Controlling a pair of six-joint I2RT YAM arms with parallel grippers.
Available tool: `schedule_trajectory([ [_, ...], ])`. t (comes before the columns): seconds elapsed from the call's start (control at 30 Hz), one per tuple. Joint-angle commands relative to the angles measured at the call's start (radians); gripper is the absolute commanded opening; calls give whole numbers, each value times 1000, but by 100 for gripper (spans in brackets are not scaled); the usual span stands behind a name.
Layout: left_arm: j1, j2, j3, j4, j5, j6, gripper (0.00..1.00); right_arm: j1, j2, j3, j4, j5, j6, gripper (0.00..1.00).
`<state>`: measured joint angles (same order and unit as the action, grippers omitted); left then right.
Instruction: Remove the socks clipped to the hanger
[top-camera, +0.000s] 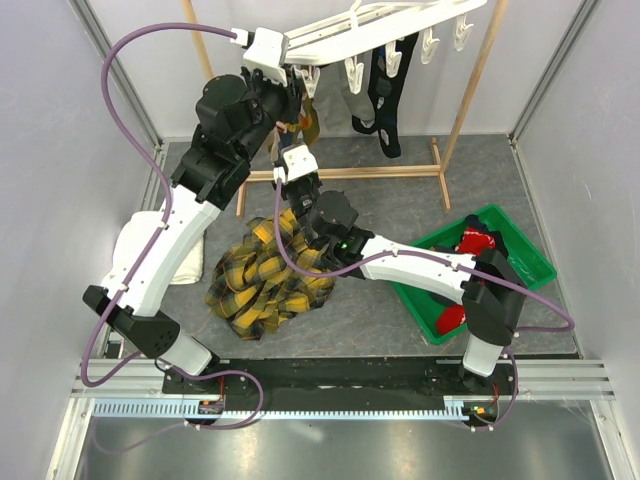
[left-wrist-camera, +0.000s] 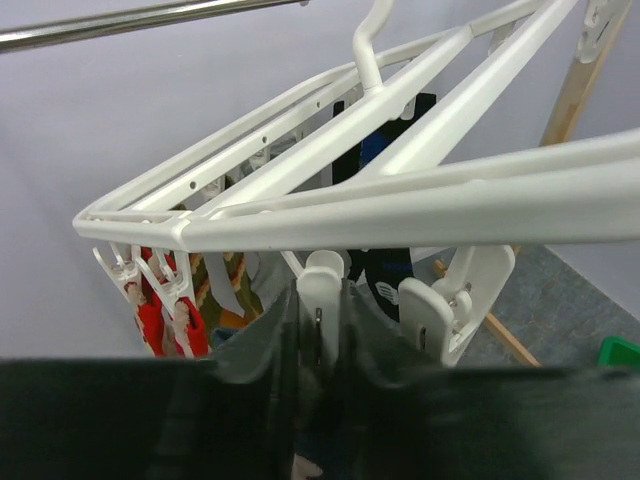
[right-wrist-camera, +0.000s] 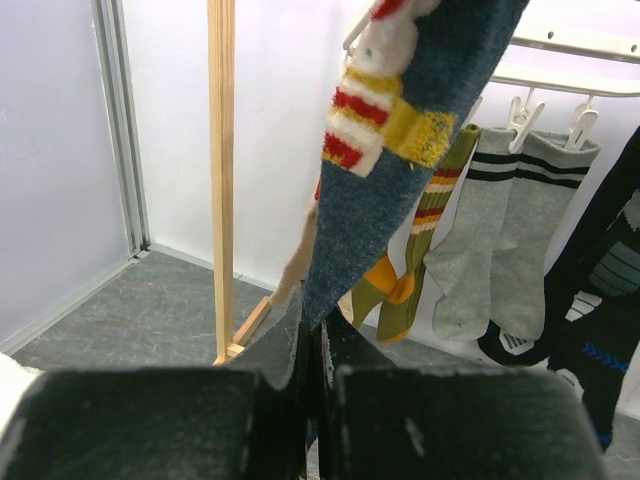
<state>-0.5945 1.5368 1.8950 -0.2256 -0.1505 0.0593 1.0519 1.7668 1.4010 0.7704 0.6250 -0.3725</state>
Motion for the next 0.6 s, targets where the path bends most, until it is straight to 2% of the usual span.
schedule_trajectory([
  [0.0,-5,-7,41,8,-6,-50,40,8,10,36,36,10,4,0],
  [0.07,-5,-3,44,11,-12,-52,51,8,11,38,36,10,4,0],
  [0.17,-10,-13,33,28,-21,-39,55,8,11,36,38,8,3,0],
  [0.57,-47,-7,9,75,-122,91,55,10,16,47,38,1,0,0],
])
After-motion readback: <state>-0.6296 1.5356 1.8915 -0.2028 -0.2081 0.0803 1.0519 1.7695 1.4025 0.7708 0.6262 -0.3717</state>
